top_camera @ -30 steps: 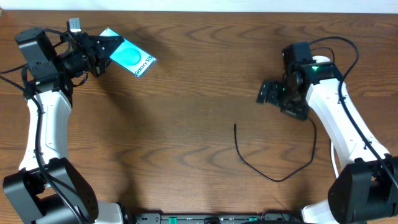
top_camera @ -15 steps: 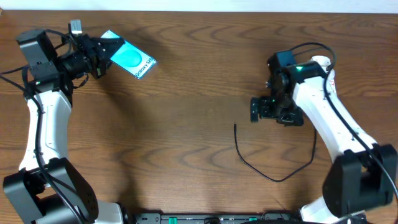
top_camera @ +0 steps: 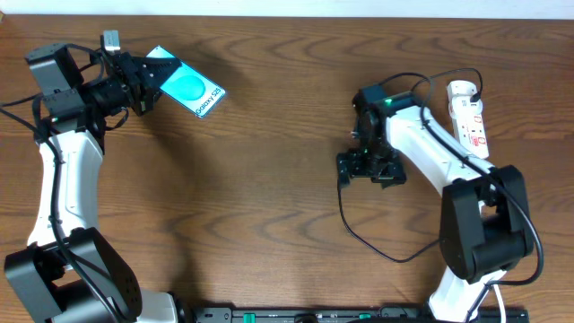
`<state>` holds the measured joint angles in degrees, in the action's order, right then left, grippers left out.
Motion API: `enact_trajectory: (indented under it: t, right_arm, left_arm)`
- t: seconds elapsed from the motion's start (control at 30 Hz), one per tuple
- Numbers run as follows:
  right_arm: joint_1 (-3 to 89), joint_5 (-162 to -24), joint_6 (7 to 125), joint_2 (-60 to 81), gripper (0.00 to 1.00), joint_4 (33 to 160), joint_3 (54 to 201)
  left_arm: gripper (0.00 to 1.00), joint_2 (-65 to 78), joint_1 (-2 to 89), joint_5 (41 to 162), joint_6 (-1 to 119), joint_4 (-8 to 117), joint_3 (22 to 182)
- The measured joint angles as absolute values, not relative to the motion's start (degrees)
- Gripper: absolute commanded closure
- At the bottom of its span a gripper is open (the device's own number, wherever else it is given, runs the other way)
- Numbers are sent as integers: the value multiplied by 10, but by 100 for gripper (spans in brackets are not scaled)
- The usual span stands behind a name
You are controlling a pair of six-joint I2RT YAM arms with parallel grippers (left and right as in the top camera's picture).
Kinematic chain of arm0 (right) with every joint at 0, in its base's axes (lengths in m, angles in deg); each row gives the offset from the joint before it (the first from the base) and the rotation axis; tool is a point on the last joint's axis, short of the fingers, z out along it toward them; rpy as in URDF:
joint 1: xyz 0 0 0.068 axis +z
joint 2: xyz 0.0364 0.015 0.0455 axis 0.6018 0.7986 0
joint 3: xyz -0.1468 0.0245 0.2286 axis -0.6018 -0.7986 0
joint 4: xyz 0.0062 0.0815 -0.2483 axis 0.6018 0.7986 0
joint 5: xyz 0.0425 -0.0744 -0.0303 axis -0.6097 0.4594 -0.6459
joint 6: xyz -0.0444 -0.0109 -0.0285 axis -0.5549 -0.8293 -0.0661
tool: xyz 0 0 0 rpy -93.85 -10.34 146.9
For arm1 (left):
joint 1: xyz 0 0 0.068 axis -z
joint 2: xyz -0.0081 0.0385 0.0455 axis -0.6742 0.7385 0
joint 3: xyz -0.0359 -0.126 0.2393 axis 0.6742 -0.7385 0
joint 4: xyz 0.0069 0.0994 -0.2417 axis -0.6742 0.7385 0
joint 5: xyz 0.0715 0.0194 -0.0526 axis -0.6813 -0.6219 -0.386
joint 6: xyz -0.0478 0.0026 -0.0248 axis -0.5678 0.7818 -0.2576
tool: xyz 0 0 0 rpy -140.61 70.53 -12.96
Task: Plug charger to phone and switch on socket
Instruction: 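Lower the right gripper over the black cable's connector end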
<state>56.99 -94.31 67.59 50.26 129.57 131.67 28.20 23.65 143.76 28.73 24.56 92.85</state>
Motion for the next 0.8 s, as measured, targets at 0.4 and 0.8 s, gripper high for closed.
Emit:
enact_trajectory:
  t: [0.4,0.8]
  right_arm:
    - [620,-957,698,510,15,1273,1317]
    - [626,-941,751,517,29,1258,1317]
  left_arm:
    - [93,282,236,1438,299,258,929]
    - [93,282,236,1438,326,286,929]
